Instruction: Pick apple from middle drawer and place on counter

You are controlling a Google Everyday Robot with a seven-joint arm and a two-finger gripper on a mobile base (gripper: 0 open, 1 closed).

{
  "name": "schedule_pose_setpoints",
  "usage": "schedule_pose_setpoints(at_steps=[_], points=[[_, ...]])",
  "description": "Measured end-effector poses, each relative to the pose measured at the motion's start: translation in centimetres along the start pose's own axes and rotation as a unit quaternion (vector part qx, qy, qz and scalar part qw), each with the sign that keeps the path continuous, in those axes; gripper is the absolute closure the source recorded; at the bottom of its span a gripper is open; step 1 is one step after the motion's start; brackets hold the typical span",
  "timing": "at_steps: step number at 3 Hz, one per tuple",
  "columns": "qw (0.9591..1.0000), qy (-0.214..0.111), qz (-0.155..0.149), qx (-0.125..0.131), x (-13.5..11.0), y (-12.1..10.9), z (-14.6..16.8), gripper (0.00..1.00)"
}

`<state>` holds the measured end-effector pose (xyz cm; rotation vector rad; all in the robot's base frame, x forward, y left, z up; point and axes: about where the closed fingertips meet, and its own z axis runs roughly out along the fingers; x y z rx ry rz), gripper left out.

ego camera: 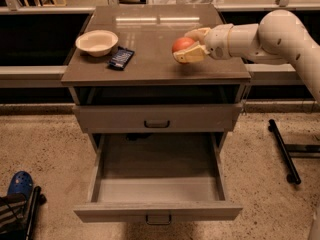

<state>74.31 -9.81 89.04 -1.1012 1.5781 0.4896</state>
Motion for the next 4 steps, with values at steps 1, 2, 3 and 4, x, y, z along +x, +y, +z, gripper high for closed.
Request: schedule_pose_setpoints(at_steps=[1, 2, 3, 4], points=[[0.9992, 0.021, 0.031, 0.018, 0.5, -1.5, 1.8, 1.0], [0.9978, 0.04, 0.049, 0.02, 1.0, -2.2, 3.2, 1.0], [0.9965, 0.061, 0.054, 0.018, 1.4, -2.4, 4.1, 0.82], [0.9964, 0.062, 0.055, 0.018, 1.5, -2.4, 4.2, 0.59]])
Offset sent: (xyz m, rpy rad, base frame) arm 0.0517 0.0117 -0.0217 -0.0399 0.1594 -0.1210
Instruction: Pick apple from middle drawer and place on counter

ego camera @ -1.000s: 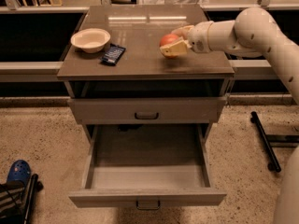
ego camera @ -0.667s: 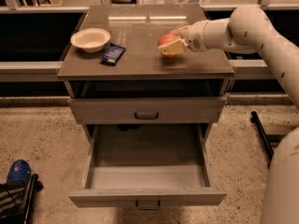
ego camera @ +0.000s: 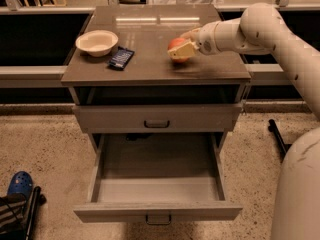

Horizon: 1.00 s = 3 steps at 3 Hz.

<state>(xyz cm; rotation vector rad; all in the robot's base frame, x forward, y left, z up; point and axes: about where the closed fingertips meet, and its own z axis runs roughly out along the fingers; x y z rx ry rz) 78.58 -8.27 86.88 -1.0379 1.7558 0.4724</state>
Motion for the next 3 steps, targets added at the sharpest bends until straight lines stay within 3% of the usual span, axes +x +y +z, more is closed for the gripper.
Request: schedule_pose_setpoints(at_steps=[2, 3], points=[[1.0, 0.0, 0.0, 0.0, 0.0, 0.0, 0.01, 0.13], [1.0, 0.0, 0.0, 0.0, 0.0, 0.01, 0.02, 0.0]])
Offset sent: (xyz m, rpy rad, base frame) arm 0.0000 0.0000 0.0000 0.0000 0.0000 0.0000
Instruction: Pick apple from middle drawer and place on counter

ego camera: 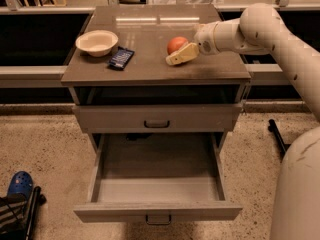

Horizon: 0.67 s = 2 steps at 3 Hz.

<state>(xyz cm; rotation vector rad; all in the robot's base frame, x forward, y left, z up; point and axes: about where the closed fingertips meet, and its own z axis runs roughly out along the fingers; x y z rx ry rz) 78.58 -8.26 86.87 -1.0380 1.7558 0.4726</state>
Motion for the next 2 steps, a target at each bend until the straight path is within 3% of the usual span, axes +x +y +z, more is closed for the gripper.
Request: schedule_pose_setpoints(at_steps=[1, 2], points=[[1.0, 0.0, 0.0, 0.0, 0.0, 0.0, 0.0, 0.0], [0.9991, -0.014, -0.033, 0.023, 0.3, -0.6, -2.7, 0.0]])
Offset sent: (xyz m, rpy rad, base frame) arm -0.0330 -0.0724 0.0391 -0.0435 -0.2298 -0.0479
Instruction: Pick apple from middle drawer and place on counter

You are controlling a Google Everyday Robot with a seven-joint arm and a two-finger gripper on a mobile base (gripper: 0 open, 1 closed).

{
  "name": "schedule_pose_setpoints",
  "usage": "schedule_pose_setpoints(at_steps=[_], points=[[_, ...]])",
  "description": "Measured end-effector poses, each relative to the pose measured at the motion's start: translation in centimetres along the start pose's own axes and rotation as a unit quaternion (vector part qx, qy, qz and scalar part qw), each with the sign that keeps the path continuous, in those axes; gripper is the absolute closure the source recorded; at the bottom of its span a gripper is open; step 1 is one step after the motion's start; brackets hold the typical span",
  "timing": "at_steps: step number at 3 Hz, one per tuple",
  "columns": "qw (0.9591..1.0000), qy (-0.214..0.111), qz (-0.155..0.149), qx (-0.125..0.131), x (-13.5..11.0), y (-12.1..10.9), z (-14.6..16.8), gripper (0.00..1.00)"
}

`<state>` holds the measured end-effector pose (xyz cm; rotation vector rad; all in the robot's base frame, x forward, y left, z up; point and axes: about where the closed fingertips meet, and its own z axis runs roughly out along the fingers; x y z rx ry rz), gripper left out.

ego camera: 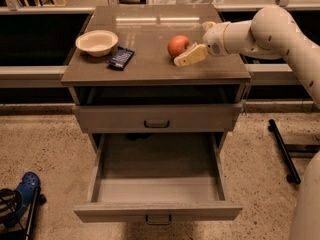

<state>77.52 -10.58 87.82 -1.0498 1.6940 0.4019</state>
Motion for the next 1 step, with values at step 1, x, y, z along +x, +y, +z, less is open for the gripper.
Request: schedule_pose_setpoints(at_steps=[1], points=[[1.0, 0.0, 0.0, 0.0, 0.0, 0.0, 0.0, 0.0]])
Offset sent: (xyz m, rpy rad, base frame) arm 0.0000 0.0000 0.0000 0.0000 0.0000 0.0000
